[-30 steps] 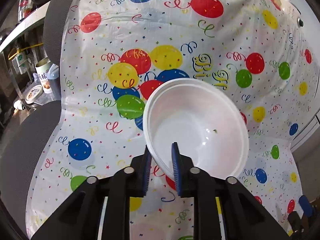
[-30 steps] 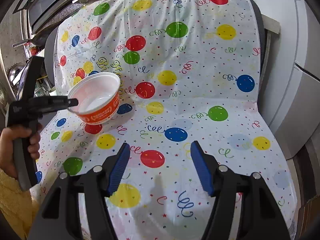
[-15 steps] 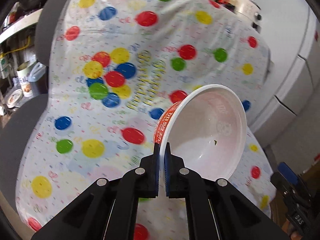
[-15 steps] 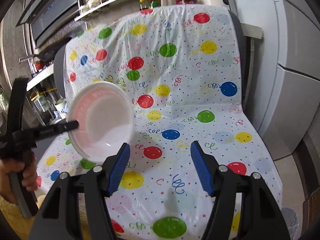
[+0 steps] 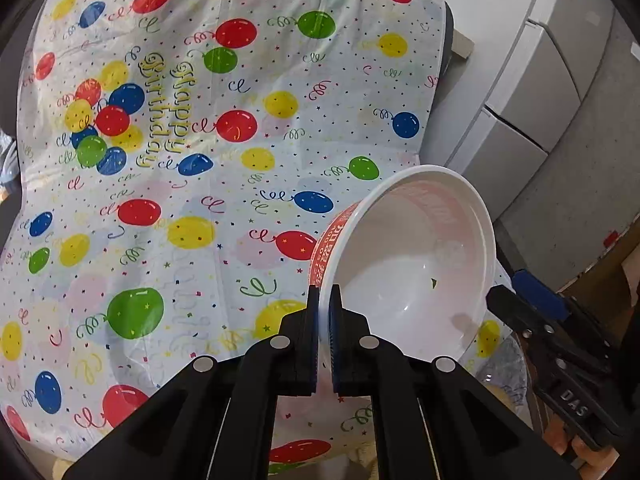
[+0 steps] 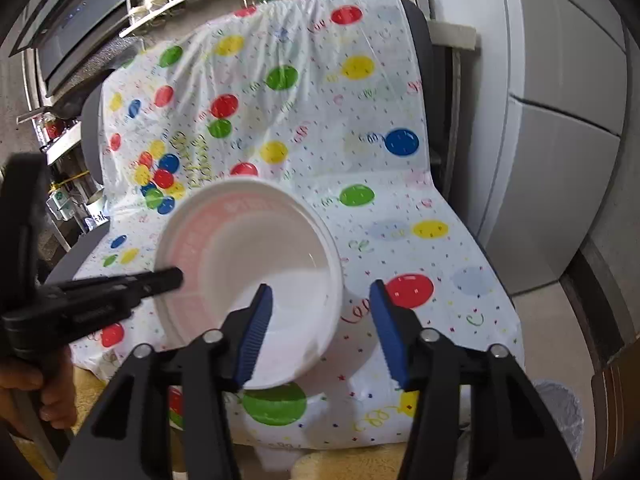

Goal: Collect trash

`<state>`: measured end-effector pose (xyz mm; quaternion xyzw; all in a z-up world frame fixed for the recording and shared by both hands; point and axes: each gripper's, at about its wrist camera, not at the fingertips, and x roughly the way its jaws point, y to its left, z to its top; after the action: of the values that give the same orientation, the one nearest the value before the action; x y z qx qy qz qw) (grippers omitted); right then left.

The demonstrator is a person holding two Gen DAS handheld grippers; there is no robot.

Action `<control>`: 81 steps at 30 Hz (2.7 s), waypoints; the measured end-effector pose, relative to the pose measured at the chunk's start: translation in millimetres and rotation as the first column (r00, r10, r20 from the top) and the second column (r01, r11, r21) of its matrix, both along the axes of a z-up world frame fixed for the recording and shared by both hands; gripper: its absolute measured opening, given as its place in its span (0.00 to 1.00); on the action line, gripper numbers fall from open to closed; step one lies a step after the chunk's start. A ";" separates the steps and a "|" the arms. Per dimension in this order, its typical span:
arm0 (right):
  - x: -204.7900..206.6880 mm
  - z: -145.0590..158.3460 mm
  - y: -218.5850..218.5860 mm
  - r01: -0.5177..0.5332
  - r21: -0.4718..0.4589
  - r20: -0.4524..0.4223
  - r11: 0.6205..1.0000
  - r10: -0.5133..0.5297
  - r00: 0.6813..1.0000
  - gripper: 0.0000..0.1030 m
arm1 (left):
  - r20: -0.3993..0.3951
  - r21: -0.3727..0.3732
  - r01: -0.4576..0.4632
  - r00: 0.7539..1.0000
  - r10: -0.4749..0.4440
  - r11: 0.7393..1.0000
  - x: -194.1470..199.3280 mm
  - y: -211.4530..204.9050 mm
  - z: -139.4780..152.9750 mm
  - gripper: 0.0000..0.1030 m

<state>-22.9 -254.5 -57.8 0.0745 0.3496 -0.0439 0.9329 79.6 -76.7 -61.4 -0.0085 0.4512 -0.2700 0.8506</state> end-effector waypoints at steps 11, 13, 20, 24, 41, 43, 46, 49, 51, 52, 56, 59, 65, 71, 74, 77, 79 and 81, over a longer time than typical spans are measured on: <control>30.2 -19.9 0.0 0.002 -0.006 -0.029 1.000 -0.002 1.000 0.20 | 0.040 0.033 0.008 0.999 -0.009 0.999 9.7 2.7 -2.1 0.19; 35.0 -21.5 1.0 0.004 -0.003 -0.033 1.000 -0.004 0.999 0.18 | 0.063 0.020 0.006 0.998 -0.008 1.000 9.1 6.0 2.4 0.29; 39.5 -9.5 -0.6 0.041 0.043 0.012 0.998 -0.041 0.999 0.06 | 0.112 0.016 -0.029 0.993 0.027 0.999 4.8 18.7 17.1 0.31; 30.0 7.2 -8.9 0.076 0.054 0.046 0.996 -0.078 0.996 0.05 | 0.132 0.004 -0.048 0.990 0.047 0.999 0.7 27.5 25.0 0.31; -123.9 35.1 -100.8 0.372 0.008 0.105 0.928 -0.371 0.923 0.05 | 0.222 0.068 0.176 0.957 -0.187 0.982 -75.1 -85.8 31.7 0.66; -149.3 31.8 -116.1 0.424 0.014 0.105 0.905 -0.423 0.900 0.05 | 0.226 0.079 0.217 0.947 -0.230 0.973 -86.7 -104.6 31.1 0.71; -182.5 27.0 -138.5 0.496 0.032 0.097 0.868 -0.497 0.862 0.05 | 0.235 0.096 0.270 0.929 -0.285 0.958 -103.0 -132.5 30.4 0.79; -212.3 18.4 -158.7 0.561 0.046 0.079 0.827 -0.563 0.823 0.05 | 0.231 0.106 0.330 0.909 -0.346 0.938 -119.6 -160.8 28.7 0.79; -231.6 10.5 -171.9 0.600 0.056 0.060 0.798 -0.603 0.796 0.05 | 0.234 0.112 0.372 0.891 -0.388 0.922 -132.3 -179.6 27.5 0.79; -241.8 6.5 -178.5 0.621 0.058 0.052 0.781 -0.624 0.780 0.05 | 0.236 0.115 0.384 0.885 -0.401 0.916 -136.9 -186.6 27.2 0.79; -275.5 -6.5 -198.4 0.692 0.050 0.023 0.720 -0.694 0.720 0.05 | 0.229 0.118 0.423 0.869 -0.439 0.898 -151.4 -211.0 24.8 0.79; -289.6 -19.9 -211.2 0.721 0.055 -0.011 0.690 -0.722 0.692 0.05 | 0.231 0.126 0.441 0.858 -0.458 0.889 -158.4 -223.1 23.8 0.79; -280.3 -49.2 -228.5 0.733 0.077 -0.070 0.676 -0.730 0.680 0.05 | 0.221 0.145 0.434 0.862 -0.457 0.889 -157.1 -231.8 18.2 0.79; -257.4 -78.1 -246.9 0.730 0.110 -0.134 0.675 -0.718 0.684 0.48 | 0.201 0.153 0.421 0.873 -0.445 0.894 -149.5 -234.4 11.9 0.79; -256.5 -77.3 -239.9 0.723 0.105 -0.137 0.683 -0.710 0.691 0.48 | 0.196 0.150 0.422 0.874 -0.445 0.894 -147.9 -233.6 9.9 0.79; -261.7 -66.8 -228.1 0.716 0.087 -0.132 0.692 -0.705 0.697 0.48 | 0.186 0.142 0.429 0.874 -0.449 0.892 -147.5 -232.2 8.0 0.79; -264.4 -58.7 -221.0 0.715 0.080 -0.126 0.695 -0.704 0.699 0.49 | 0.182 0.138 0.436 0.872 -0.455 0.889 -149.6 -229.8 7.2 0.79; -266.2 -48.1 -209.9 0.712 0.065 -0.118 0.700 -0.703 0.702 0.52 | 0.180 0.129 0.445 0.869 -0.462 0.886 -151.7 -226.4 7.9 0.79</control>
<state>-289.1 -464.4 -105.9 0.2504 0.3347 -0.3832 0.8237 -72.1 -303.1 -53.5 0.1610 0.3611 -0.4423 0.8050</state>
